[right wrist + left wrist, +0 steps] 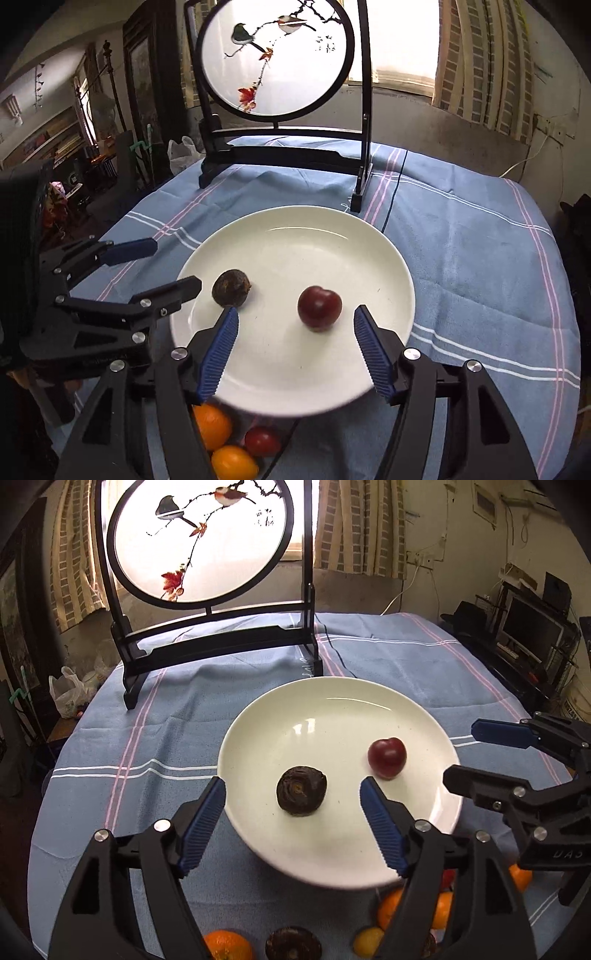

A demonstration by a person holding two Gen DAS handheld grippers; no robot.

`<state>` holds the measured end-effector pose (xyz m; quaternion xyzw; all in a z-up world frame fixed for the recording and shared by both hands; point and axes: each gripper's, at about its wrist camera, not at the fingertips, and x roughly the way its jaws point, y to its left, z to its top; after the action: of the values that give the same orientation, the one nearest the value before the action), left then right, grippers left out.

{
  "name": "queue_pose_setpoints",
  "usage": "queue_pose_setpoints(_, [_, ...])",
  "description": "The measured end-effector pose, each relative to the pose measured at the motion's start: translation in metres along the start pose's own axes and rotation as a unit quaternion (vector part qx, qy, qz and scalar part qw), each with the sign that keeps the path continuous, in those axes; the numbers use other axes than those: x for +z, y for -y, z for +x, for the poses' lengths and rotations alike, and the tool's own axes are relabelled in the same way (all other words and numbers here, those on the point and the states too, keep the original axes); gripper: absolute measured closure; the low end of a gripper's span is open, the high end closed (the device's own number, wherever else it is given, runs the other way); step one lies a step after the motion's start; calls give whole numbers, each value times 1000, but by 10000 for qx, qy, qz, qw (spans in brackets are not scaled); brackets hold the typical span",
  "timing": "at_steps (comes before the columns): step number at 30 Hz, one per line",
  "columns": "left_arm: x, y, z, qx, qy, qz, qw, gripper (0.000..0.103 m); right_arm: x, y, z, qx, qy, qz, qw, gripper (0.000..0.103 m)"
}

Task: Organize fruits
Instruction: 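Place the passion fruit on the white plate with the left tool while the right tool places the plum, then grasp the yellow-orange fruit with the left tool while the right tool grasps a dark plum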

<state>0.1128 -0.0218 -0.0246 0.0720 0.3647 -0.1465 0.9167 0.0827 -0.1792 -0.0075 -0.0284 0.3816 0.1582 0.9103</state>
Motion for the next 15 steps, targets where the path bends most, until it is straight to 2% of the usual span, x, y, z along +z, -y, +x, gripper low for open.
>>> queue_pose_setpoints(8, [-49,3,-63,-258,218,361,9988,27,-68,-30,-61,289,-74,-504,9983,33])
queue_pose_setpoints(13, [-86,6,-95,-443,208,707,9963,23,-118,-31,-86,21,-202,-737,9971,33])
queue_pose_setpoints(15, [-98,9,-102,-518,193,818,9951,22,-135,-25,-87,9,-411,-665,9969,33])
